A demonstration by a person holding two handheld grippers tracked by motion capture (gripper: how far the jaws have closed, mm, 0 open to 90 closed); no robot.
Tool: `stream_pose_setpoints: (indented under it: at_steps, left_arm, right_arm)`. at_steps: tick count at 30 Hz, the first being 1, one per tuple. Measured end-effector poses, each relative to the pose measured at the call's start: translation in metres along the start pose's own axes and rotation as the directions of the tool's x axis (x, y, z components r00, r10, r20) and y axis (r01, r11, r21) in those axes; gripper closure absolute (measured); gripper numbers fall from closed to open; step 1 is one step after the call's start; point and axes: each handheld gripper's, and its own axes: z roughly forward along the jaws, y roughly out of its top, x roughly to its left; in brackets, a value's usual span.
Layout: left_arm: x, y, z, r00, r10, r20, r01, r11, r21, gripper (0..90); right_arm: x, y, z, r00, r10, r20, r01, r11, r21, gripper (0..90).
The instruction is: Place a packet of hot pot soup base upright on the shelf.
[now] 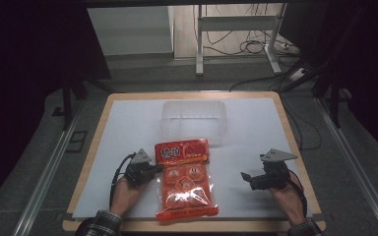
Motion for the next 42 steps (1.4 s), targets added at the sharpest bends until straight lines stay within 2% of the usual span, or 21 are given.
stream_pose_setpoints:
  at_steps: [12,25,33,42]
  left_arm:
    - [-0.005,0.008,0.015,1.0000,-0.003,0.000,0.003,0.9999,0.012,89.9]
    - [-0.011,0.027,0.039,0.9987,0.046,0.021,-0.046,0.9988,0.018,89.9]
    - [-0.016,0.040,0.052,0.9955,0.085,0.041,-0.087,0.9958,0.030,90.0]
    - [-0.022,0.052,0.067,0.9921,0.100,0.075,-0.102,0.9944,0.026,90.0]
  right_arm:
    - [0.002,0.001,0.004,1.0000,-0.005,-0.003,0.005,0.9998,0.017,0.6]
    - [0.002,0.003,0.006,0.9999,-0.009,-0.010,0.009,0.9998,0.019,0.7]
    - [0.002,0.003,0.006,0.9999,-0.007,-0.016,0.008,0.9997,0.024,0.7]
    - [0.002,0.003,0.006,0.9999,-0.002,-0.015,0.003,0.9997,0.022,0.8]
